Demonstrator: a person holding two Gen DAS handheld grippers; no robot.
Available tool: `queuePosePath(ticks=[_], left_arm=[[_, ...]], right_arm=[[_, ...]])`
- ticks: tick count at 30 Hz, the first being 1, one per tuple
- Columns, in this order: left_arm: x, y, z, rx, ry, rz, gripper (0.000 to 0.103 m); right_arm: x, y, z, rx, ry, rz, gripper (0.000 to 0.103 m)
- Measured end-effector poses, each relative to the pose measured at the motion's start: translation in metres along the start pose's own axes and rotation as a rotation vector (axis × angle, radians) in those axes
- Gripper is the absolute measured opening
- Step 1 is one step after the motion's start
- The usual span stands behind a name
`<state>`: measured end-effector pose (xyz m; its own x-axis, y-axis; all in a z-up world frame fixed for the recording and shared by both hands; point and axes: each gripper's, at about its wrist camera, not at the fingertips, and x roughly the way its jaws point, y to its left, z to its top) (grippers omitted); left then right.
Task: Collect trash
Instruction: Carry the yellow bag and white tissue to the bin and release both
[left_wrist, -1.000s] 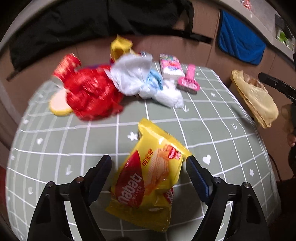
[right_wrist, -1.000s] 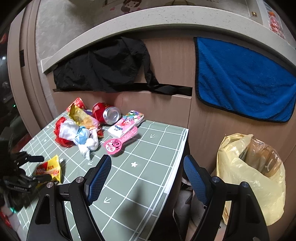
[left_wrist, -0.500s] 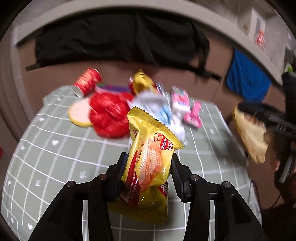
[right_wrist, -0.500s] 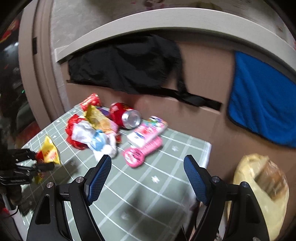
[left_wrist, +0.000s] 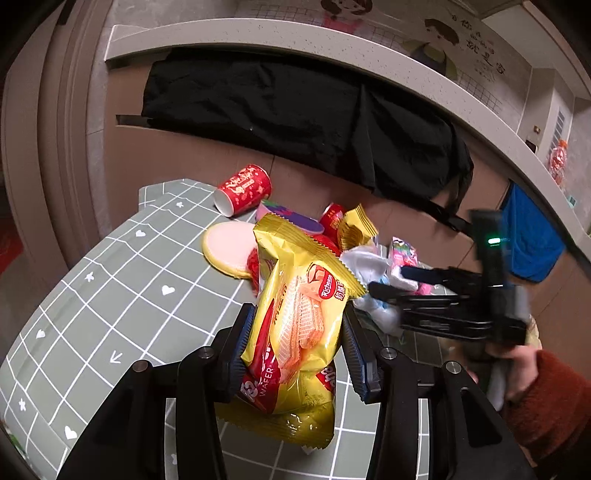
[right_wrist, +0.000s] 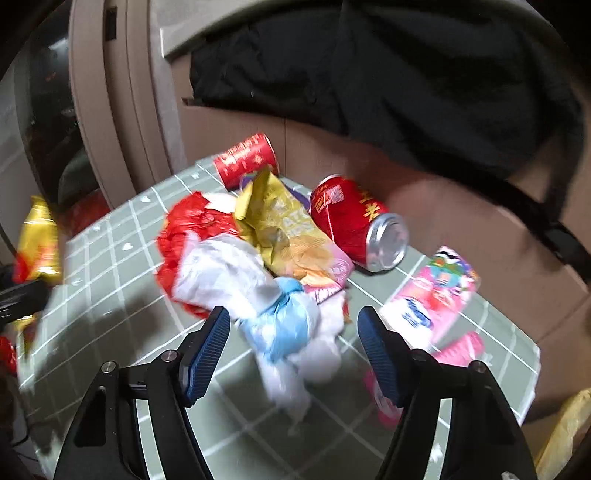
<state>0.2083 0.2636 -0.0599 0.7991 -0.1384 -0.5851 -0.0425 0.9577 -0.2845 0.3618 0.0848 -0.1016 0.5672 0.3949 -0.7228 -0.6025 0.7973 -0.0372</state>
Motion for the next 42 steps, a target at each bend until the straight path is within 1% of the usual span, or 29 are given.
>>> queuePosePath(ticks=[2, 4, 5, 6, 7, 10, 14, 17, 21, 23, 26, 27, 30, 34, 39, 42], left_arm=[[0.0, 0.001, 0.0, -0.009, 0.002, 0.0, 0.046], [0.001, 0.001, 0.001, -0.018, 0.006, 0.002, 0.046], [0.002, 0.001, 0.001, -0.021, 0.006, 0.003, 0.046], [0.002, 0.0, 0.001, -0.023, 0.006, 0.003, 0.046], [0.003, -0.002, 0.002, -0.024, 0.006, 0.001, 0.046], [0.004, -0.012, 0.005, -0.019, 0.001, -0.012, 0.046], [0.003, -0.042, 0.015, 0.011, -0.032, -0.04, 0.046], [0.001, -0.079, 0.025, 0.047, -0.073, -0.074, 0.046], [0.001, -0.136, 0.035, 0.11, -0.118, -0.126, 0.046], [0.003, -0.171, 0.039, 0.144, -0.137, -0.157, 0.046], [0.007, -0.22, 0.038, 0.19, -0.163, -0.197, 0.047], [0.01, -0.239, 0.038, 0.208, -0.169, -0.211, 0.047], [0.017, -0.281, 0.035, 0.25, -0.176, -0.241, 0.047], [0.025, -0.339, 0.025, 0.31, -0.188, -0.3, 0.047], [0.037, -0.385, 0.016, 0.332, -0.164, -0.376, 0.047], [0.044, -0.407, 0.012, 0.343, -0.154, -0.398, 0.047]], right_arm=[[0.015, -0.001, 0.0, -0.004, 0.033, 0.002, 0.064], [0.021, -0.004, -0.001, 0.018, 0.066, 0.079, 0.045], [0.02, -0.006, -0.002, 0.035, 0.071, 0.123, 0.032], [0.012, -0.008, -0.003, 0.057, 0.061, 0.158, 0.033], [0.006, -0.009, -0.003, 0.061, 0.046, 0.162, 0.032], [-0.033, -0.013, -0.003, 0.064, -0.03, 0.125, 0.032], [-0.087, -0.035, -0.003, 0.124, -0.111, 0.118, 0.032], [-0.136, -0.061, -0.01, 0.164, -0.179, 0.08, 0.032], [-0.194, -0.095, -0.023, 0.198, -0.258, -0.01, 0.033], [-0.218, -0.114, -0.032, 0.218, -0.289, -0.048, 0.033], [-0.256, -0.138, -0.05, 0.241, -0.334, -0.13, 0.033], [-0.27, -0.149, -0.059, 0.252, -0.351, -0.172, 0.033], [-0.298, -0.177, -0.079, 0.292, -0.374, -0.249, 0.033], [-0.32, -0.206, -0.104, 0.345, -0.386, -0.323, 0.034], [-0.344, -0.236, -0.132, 0.407, -0.397, -0.376, 0.035], [-0.352, -0.25, -0.144, 0.431, -0.402, -0.406, 0.035]])
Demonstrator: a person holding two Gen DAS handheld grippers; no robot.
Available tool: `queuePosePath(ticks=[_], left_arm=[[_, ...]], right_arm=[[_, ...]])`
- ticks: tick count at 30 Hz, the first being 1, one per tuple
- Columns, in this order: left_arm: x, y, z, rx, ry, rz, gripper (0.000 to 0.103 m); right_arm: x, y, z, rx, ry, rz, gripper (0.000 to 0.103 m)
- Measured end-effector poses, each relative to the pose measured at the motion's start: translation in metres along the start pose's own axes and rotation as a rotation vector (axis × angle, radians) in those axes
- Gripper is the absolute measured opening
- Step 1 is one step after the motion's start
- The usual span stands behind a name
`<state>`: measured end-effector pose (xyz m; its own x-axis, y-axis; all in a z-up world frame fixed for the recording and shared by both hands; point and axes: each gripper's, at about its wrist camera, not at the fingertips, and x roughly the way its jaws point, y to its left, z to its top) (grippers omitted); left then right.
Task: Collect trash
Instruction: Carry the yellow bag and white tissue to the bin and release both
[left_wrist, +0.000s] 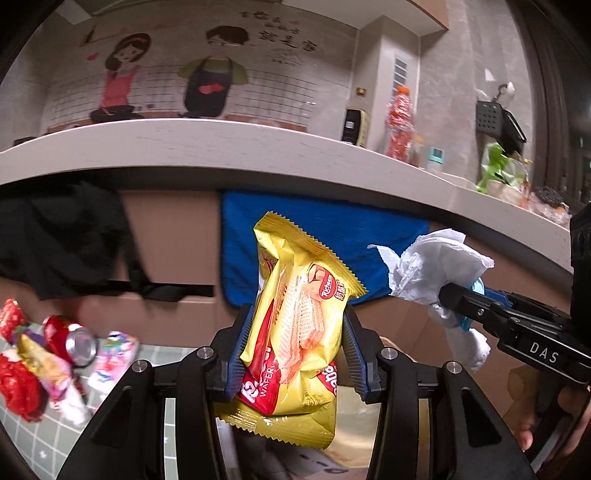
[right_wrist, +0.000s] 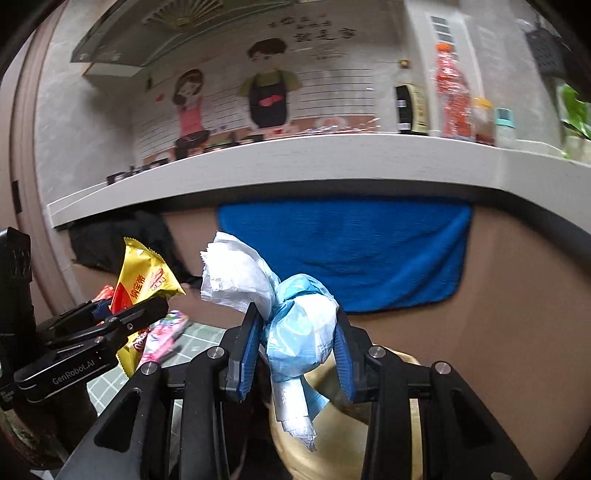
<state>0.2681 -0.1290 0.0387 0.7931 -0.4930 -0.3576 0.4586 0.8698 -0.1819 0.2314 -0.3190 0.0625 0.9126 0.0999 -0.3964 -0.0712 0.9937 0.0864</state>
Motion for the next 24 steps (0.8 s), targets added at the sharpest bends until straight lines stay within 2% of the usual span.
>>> queuePosePath(ticks=[3, 8, 24], left_arm=[[0.012, -0.008, -0.002, 0.001, 0.018, -0.014, 0.047], [0.032, -0.026, -0.008, 0.017, 0.037, -0.039, 0.047], [0.099, -0.041, -0.032, -0.02, 0.149, -0.109, 0.048]], right_arm=[[-0.001, -0.013, -0.002, 0.014, -0.01, -0.032, 0.035], [-0.002, -0.03, -0.013, 0.051, -0.009, -0.037, 0.035], [0.034, -0.078, -0.036, 0.141, 0.072, -0.023, 0.035]])
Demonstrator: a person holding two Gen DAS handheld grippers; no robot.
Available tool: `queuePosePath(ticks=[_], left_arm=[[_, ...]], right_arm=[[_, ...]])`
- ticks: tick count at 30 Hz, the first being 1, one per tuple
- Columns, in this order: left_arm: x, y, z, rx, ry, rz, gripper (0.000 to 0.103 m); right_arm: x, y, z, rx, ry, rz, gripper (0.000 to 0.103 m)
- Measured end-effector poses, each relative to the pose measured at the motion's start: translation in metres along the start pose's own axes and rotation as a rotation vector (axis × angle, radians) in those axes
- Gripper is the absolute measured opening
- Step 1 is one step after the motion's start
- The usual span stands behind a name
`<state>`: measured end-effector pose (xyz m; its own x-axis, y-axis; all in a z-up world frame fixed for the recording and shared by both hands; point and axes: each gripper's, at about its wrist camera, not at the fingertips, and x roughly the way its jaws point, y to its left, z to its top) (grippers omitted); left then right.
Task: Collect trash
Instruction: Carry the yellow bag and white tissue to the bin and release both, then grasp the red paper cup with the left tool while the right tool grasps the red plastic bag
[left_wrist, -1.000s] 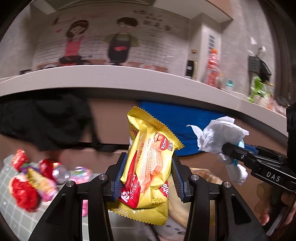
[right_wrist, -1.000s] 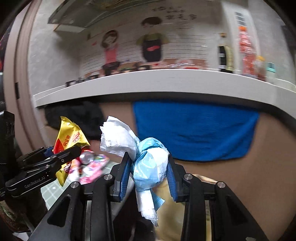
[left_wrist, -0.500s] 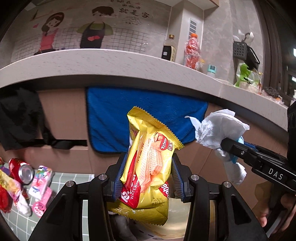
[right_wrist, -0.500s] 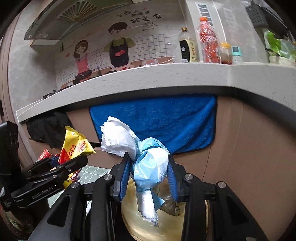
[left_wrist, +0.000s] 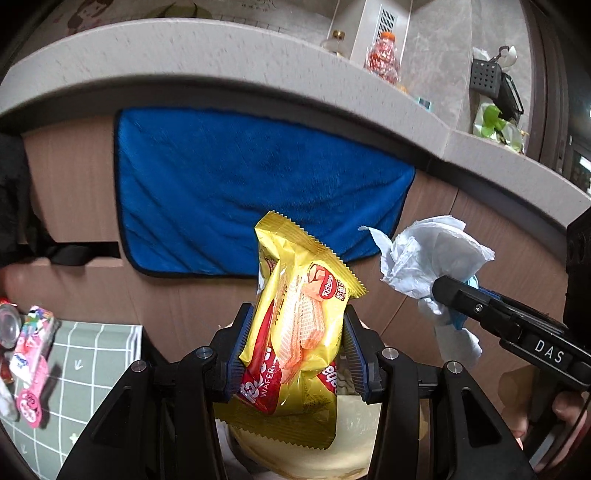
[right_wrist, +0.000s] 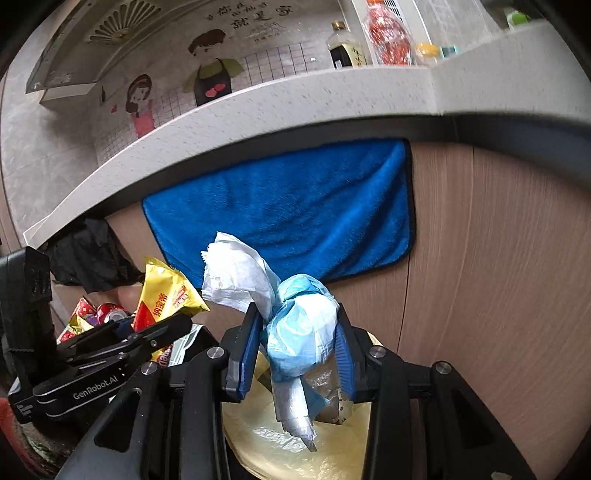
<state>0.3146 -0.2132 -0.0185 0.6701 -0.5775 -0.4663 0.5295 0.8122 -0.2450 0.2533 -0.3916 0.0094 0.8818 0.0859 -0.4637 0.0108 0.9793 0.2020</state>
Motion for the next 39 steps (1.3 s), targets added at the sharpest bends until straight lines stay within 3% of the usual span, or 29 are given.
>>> queuePosePath(ticks=[5, 6, 7, 9, 14, 18, 28, 34, 39], left_arm=[[0.02, 0.002, -0.002, -0.008, 0.031, -0.024, 0.048], [0.025, 0.004, -0.002, -0.012, 0.039, -0.044, 0.05], [0.028, 0.005, 0.0, -0.016, 0.043, -0.058, 0.061], [0.037, 0.01, 0.001, -0.027, 0.067, -0.106, 0.08], [0.044, 0.026, 0.007, -0.066, 0.084, -0.123, 0.084], [0.034, 0.046, 0.011, -0.097, 0.063, -0.078, 0.085], [-0.022, 0.106, -0.014, -0.101, 0.036, 0.138, 0.092], [-0.075, 0.149, -0.037, -0.128, 0.06, 0.224, 0.092], [-0.132, 0.192, -0.051, -0.187, 0.035, 0.276, 0.092]], right_arm=[[0.015, -0.008, -0.005, 0.016, 0.024, 0.002, 0.035], [0.018, -0.01, -0.006, 0.019, 0.025, 0.011, 0.036], [0.021, -0.011, -0.006, 0.022, 0.025, 0.016, 0.037], [0.028, -0.016, -0.008, 0.038, 0.029, 0.025, 0.057], [0.046, -0.03, -0.014, 0.107, 0.068, 0.052, 0.062], [0.05, -0.028, -0.022, 0.098, 0.087, 0.039, 0.062], [0.038, 0.005, -0.033, 0.03, 0.077, 0.009, 0.062], [0.016, 0.052, -0.032, -0.011, -0.007, 0.015, 0.062], [0.014, 0.112, -0.029, -0.073, -0.001, 0.065, 0.063]])
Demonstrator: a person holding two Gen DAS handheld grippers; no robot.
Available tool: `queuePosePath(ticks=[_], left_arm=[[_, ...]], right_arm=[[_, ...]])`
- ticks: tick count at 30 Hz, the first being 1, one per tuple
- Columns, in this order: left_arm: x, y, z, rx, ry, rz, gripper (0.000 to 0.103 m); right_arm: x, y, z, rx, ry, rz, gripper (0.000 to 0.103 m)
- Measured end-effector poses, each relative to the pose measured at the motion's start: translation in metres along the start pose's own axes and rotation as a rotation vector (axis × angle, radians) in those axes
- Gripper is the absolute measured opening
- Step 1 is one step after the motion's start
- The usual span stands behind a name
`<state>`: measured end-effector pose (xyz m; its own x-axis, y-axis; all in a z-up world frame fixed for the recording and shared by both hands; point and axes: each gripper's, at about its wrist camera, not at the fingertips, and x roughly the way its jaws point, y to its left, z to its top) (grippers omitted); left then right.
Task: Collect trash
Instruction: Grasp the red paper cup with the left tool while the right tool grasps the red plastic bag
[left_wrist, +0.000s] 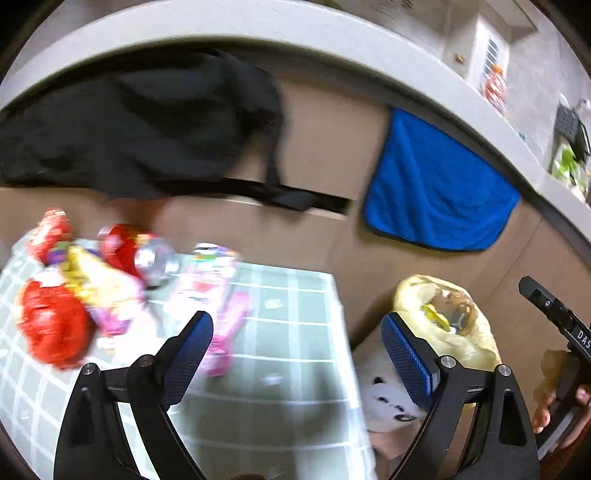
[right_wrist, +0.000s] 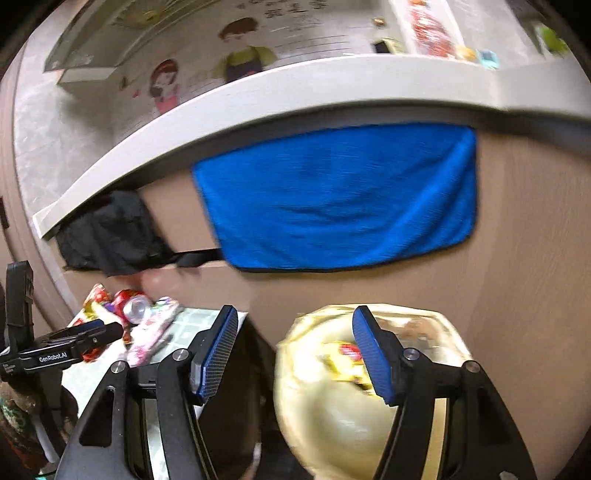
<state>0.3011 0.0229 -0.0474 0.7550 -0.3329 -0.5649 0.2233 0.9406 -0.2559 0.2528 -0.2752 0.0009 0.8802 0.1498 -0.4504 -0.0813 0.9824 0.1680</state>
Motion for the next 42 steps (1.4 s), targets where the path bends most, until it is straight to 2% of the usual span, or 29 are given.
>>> queuePosePath(ticks=[6, 11, 14, 19, 21, 24, 27, 30, 32, 34, 39, 42], left_arm=[[-0.05, 0.091, 0.015, -0.072, -0.04, 0.099, 0.092], [-0.064, 0.184, 0.04, -0.071, -0.08, 0.147, 0.091], [-0.042, 0.237, 0.055, -0.052, -0.054, 0.135, 0.091], [0.016, 0.323, 0.079, -0.095, 0.016, 0.184, 0.091], [0.043, 0.341, 0.084, -0.089, 0.064, 0.205, 0.09], [0.077, 0.357, 0.088, -0.066, 0.138, 0.236, 0.084], [0.104, 0.369, 0.091, -0.105, 0.192, 0.231, 0.08], [0.112, 0.377, 0.093, -0.177, 0.201, 0.22, 0.076], [0.105, 0.377, 0.09, -0.23, 0.184, 0.205, 0.069], [0.094, 0.372, 0.087, -0.241, 0.172, 0.195, 0.063], [0.032, 0.344, 0.066, -0.227, 0.096, 0.172, 0.062], [0.001, 0.337, 0.05, -0.247, 0.087, 0.125, 0.062]], right_arm=[[0.018, 0.064, 0.009, -0.057, 0.038, 0.101, 0.063], [0.029, 0.105, 0.008, -0.077, 0.038, 0.133, 0.063], [0.047, 0.123, 0.003, -0.099, 0.072, 0.137, 0.063], [0.085, 0.144, -0.006, -0.109, 0.158, 0.164, 0.063], [0.095, 0.148, -0.009, -0.112, 0.174, 0.169, 0.063], [0.114, 0.154, -0.016, -0.123, 0.219, 0.173, 0.063], [0.129, 0.159, -0.022, -0.136, 0.259, 0.193, 0.063], [0.139, 0.162, -0.027, -0.146, 0.286, 0.208, 0.063], [0.146, 0.167, -0.03, -0.15, 0.306, 0.233, 0.063], [0.15, 0.174, -0.032, -0.165, 0.322, 0.252, 0.063], [0.16, 0.208, -0.037, -0.217, 0.349, 0.339, 0.063], [0.162, 0.236, -0.039, -0.271, 0.351, 0.395, 0.063]])
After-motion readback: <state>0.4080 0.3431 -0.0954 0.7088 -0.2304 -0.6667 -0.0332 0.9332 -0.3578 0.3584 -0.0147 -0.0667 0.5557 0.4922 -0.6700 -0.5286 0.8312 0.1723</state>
